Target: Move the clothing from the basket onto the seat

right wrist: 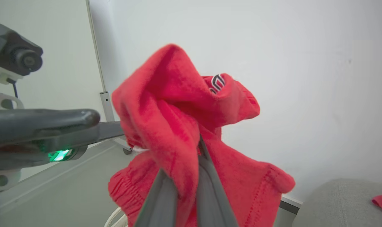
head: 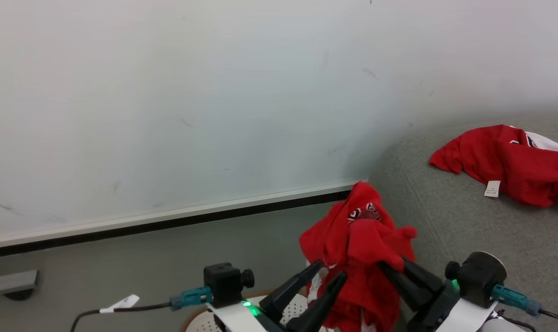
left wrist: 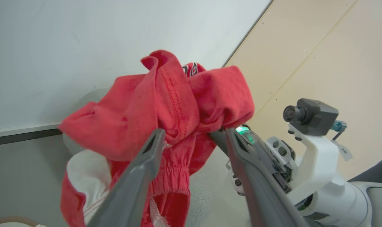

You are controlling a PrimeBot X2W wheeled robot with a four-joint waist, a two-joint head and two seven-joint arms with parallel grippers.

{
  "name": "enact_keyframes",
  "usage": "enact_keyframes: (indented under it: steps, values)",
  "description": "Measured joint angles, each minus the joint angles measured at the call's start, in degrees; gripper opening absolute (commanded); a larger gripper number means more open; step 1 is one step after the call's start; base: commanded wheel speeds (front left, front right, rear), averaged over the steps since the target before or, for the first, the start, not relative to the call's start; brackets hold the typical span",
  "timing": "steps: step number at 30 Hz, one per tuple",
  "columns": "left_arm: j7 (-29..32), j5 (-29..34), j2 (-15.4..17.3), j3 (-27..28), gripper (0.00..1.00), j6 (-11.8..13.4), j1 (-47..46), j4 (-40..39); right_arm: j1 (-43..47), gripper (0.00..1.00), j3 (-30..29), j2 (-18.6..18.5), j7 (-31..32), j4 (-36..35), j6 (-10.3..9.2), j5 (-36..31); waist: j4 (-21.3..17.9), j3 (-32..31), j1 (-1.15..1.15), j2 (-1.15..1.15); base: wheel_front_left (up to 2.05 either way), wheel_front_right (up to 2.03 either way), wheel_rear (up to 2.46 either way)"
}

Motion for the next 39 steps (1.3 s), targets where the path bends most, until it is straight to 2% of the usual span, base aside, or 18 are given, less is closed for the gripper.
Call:
enact_keyframes:
  steps: [8,17,23,35,39]
  values:
    - [-1.45,5.91,-1.34,-0.14,1.00,3.66,-0.34,2.55,4.11,0.00,-7.51,-1.59,-0.24,-0.14,0.00,0.43,-1.07,0.36,0.00,0.00,0.00,0.00,0.00]
    - [-2.22,13.66,-2.66,-0.96,1.00,5.42,-0.61,4.78,9.43,0.00,-16.14,-3.47,-0.25,-1.03,0.00,-1.60,-3.15,0.70,0.00,0.00,0.00,0.00,0.00]
    - [-2.44,17.01,-3.87,-1.58,1.00,4.93,-0.53,5.81,11.45,0.00,-19.59,-4.02,0.04,-2.34,0.00,-2.67,-4.68,0.80,0.00,0.00,0.00,0.00,0.00]
    - [-2.58,19.19,-5.92,-2.12,1.00,3.61,-0.87,6.24,13.06,0.00,-23.16,-3.77,1.72,-4.68,0.00,-4.37,-9.57,2.46,0.00,0.00,0.00,0.00,0.00]
    - [-2.33,19.86,-5.92,-2.40,1.00,3.13,-2.53,5.88,12.59,0.00,-26.47,-2.89,2.37,-4.19,0.00,-6.90,-10.75,4.32,0.00,0.00,0.00,0.00,0.00]
